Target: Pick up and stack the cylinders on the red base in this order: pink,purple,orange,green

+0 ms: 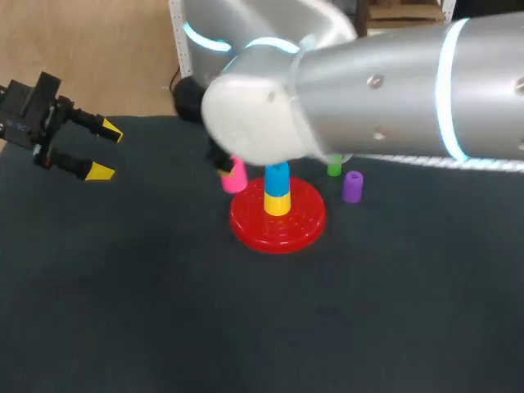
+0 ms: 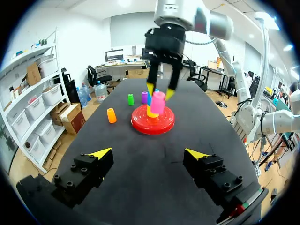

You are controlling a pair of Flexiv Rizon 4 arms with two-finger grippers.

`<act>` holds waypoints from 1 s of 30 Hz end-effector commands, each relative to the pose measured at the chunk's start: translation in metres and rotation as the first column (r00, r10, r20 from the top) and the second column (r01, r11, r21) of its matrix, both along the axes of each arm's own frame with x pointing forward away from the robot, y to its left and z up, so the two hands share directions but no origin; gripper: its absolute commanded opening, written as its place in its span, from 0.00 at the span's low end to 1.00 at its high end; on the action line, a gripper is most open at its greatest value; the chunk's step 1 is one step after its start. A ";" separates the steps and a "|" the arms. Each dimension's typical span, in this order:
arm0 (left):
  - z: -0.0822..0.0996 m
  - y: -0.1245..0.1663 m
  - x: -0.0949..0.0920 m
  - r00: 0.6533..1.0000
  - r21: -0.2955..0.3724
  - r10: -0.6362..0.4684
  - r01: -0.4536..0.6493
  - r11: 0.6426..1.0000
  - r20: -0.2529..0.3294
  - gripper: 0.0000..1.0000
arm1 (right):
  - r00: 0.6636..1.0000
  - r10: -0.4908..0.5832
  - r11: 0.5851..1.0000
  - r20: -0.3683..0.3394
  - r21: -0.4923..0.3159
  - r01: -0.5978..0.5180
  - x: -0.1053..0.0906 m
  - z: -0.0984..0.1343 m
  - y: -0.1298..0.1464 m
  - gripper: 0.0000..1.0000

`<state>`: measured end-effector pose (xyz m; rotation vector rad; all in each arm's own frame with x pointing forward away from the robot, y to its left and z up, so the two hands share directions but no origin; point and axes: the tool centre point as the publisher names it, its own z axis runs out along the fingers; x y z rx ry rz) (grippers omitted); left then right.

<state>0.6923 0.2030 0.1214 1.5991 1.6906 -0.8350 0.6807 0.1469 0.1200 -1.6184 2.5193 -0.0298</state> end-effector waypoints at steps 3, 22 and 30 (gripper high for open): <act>-0.001 0.001 0.000 1.000 -0.002 -0.001 0.001 1.000 0.003 1.00 | 0.996 -0.084 0.994 0.001 0.077 0.084 0.005 0.030 -0.063 0.00; -0.001 0.001 0.000 1.000 -0.002 -0.001 0.001 1.000 0.003 1.00 | 0.994 -0.104 0.992 -0.029 0.070 0.106 0.001 0.047 -0.083 0.00; -0.001 0.001 0.000 1.000 -0.002 -0.001 0.001 1.000 0.003 1.00 | 0.991 -0.117 0.992 -0.064 0.037 0.119 -0.007 0.039 -0.092 0.00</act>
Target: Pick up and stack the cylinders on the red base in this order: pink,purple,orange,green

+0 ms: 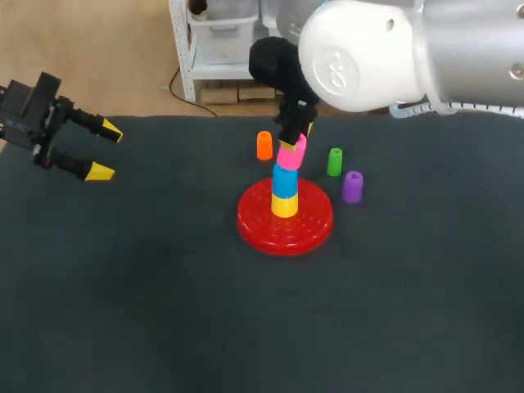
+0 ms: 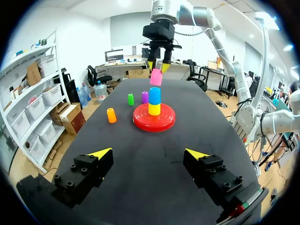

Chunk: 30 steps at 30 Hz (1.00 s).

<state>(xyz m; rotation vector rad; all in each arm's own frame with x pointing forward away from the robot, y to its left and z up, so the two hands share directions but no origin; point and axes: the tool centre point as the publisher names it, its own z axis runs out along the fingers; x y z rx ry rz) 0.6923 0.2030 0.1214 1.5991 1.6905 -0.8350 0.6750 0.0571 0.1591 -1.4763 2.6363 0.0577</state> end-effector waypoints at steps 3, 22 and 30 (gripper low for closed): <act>-0.001 0.001 0.000 1.000 -0.002 -0.001 0.001 1.000 0.003 1.00 | 1.000 -0.001 1.000 -0.014 -0.015 0.001 -0.001 -0.004 -0.004 0.00; -0.001 0.001 0.000 1.000 -0.002 -0.001 0.001 1.000 0.003 1.00 | 0.993 0.098 0.993 -0.059 -0.061 -0.102 0.008 -0.019 0.019 0.00; -0.001 0.001 0.000 1.000 -0.002 -0.001 0.001 1.000 0.003 1.00 | 0.989 0.121 0.987 -0.086 -0.092 -0.128 0.002 -0.033 0.021 0.00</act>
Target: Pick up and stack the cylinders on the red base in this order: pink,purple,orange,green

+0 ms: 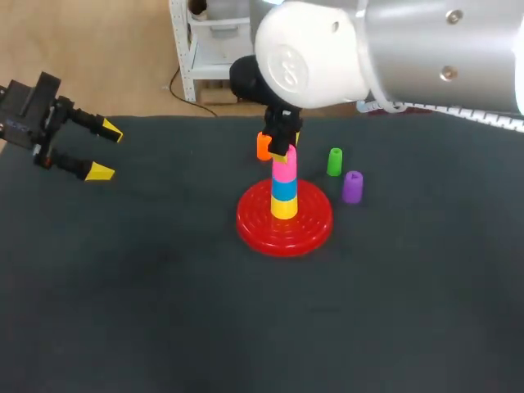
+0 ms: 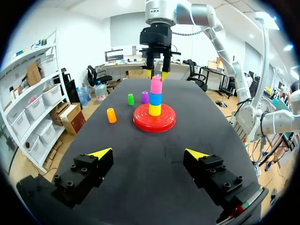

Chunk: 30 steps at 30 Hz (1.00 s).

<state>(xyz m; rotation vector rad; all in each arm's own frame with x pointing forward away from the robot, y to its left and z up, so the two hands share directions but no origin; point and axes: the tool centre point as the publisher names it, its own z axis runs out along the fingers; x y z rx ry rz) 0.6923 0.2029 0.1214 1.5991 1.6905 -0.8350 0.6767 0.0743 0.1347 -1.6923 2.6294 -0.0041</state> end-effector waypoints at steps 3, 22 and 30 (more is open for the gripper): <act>-0.001 0.001 0.000 1.000 -0.002 -0.001 0.001 1.000 0.003 1.00 | 0.999 -0.004 1.000 -0.033 0.004 0.004 -0.002 -0.014 0.003 0.00; -0.001 0.001 0.000 1.000 -0.002 -0.001 0.001 1.000 0.003 1.00 | 0.945 -0.321 0.926 0.059 0.230 0.300 0.009 0.021 -0.070 1.00; -0.001 0.001 0.000 1.000 -0.002 -0.001 0.001 1.000 0.003 1.00 | 0.819 -0.574 0.802 0.008 0.210 0.560 0.032 -0.020 -0.111 1.00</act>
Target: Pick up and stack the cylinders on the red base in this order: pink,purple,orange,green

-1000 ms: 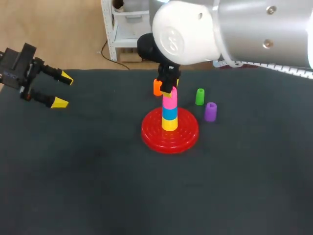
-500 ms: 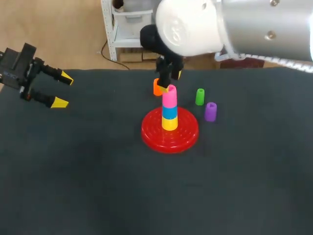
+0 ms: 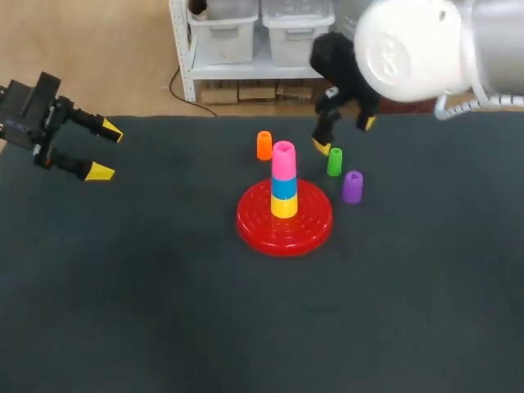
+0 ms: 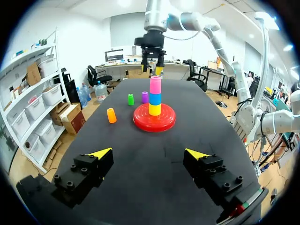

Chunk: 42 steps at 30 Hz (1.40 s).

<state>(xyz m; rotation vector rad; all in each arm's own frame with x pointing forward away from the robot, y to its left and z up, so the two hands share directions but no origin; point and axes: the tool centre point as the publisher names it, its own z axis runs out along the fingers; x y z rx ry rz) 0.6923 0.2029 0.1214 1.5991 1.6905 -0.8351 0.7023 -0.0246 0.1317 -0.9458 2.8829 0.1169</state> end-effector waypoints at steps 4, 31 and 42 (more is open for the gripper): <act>-0.001 0.001 0.000 1.000 -0.002 -0.001 0.001 1.000 0.003 1.00 | 0.984 -0.177 0.981 0.001 0.076 0.176 0.027 -0.037 -0.014 1.00; -0.001 0.001 0.000 1.000 -0.002 -0.001 0.001 1.000 0.003 1.00 | 0.927 -0.362 0.932 -0.097 -0.062 0.357 0.015 -0.101 -0.036 1.00; -0.001 0.001 0.000 1.000 -0.002 -0.001 0.001 1.000 0.003 1.00 | 0.928 -0.367 0.929 -0.069 -0.074 0.362 0.027 -0.108 -0.032 0.86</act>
